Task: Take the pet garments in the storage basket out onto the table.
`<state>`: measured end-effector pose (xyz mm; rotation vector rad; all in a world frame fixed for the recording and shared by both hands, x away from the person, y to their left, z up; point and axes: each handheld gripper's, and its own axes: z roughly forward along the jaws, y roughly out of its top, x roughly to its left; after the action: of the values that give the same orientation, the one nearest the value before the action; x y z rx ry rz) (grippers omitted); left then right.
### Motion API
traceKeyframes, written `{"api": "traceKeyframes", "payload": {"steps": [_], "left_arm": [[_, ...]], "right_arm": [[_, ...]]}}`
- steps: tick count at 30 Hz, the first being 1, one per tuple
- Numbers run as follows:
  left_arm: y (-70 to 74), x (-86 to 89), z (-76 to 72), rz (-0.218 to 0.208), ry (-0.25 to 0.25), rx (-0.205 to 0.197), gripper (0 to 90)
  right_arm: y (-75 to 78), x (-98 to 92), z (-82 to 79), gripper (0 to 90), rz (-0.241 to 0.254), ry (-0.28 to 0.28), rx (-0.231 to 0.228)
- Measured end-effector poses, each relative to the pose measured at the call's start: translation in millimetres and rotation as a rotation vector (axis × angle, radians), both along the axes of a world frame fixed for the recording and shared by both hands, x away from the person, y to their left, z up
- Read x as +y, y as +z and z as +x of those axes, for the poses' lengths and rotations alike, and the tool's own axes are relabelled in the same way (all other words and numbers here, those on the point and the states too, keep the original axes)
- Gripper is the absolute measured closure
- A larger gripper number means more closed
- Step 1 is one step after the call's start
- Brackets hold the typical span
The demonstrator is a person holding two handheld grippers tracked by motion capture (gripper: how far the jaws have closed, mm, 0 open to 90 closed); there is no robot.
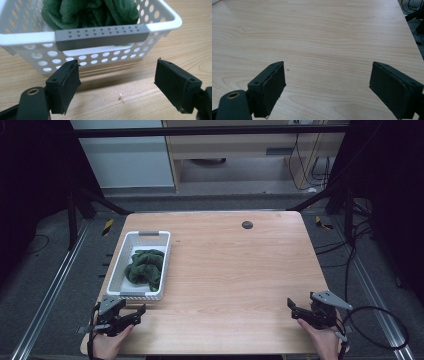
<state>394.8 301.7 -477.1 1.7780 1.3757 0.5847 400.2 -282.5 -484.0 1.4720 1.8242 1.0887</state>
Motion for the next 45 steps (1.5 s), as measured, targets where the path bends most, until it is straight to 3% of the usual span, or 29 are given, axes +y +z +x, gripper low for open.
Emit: {"api": "traceKeyframes", "payload": {"steps": [6,22,24,36,45], "left_arm": [[9.3,6.5,-4.6,-0.028,0.004,-0.032,19.3],[31.9,11.1,-7.5,-0.069,0.003,-0.1,19.7],[35.4,11.3,-7.2,-0.076,0.001,-0.107,19.8],[56.2,4.0,0.1,-0.071,-0.029,-0.145,19.5],[69.6,9.5,8.0,-0.059,-0.032,-0.16,19.1]], "right_arm": [[0.1,3.2,0.3,13.0,-0.027,0.014,-0.003],[0.3,3.5,-0.3,12.6,-0.038,0.01,-0.006],[0.7,3.9,-1.5,12.5,-0.019,0.01,-0.004],[0.1,4.5,-1.0,11.7,-0.023,0.018,-0.007],[-0.5,5.8,-1.1,11.2,-0.036,0.03,-0.01]]}}
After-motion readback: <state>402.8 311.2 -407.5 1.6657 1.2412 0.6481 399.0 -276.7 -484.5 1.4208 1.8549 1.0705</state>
